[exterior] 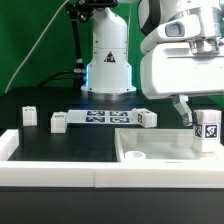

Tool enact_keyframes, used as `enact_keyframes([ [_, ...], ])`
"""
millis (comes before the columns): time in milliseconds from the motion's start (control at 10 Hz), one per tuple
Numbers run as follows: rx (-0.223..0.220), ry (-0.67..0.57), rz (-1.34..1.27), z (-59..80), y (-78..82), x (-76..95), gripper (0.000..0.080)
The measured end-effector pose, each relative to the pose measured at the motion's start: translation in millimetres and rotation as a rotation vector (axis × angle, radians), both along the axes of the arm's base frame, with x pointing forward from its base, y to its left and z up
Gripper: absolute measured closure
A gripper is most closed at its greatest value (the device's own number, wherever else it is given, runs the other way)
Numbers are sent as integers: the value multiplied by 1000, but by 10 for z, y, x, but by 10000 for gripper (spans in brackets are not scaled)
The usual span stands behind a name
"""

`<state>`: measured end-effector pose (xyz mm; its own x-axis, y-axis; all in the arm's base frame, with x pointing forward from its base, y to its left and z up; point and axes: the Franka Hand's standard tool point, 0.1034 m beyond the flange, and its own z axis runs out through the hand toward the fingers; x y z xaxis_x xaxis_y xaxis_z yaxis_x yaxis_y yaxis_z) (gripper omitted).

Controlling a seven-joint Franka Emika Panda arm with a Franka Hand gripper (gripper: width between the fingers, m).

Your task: Assemble one leg

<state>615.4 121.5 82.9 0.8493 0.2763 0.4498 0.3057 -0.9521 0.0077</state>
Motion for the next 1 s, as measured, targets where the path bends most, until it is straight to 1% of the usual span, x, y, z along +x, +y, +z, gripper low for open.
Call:
enact_keyframes([
  [100,0,0,0,0,0,0,158],
  [400,0,-1,0,3,0,1,152],
  [500,-6,17,1,51,-13,0,150],
  [600,-14,40,2,148,-42,8,150],
  [700,-25,83,6,217,-37,4,150],
  [800,-22,72,6,220,-32,18,150],
  [900,-29,107,7,169,-41,-21,150],
  [1000,-46,201,9,121,-58,-60,150],
])
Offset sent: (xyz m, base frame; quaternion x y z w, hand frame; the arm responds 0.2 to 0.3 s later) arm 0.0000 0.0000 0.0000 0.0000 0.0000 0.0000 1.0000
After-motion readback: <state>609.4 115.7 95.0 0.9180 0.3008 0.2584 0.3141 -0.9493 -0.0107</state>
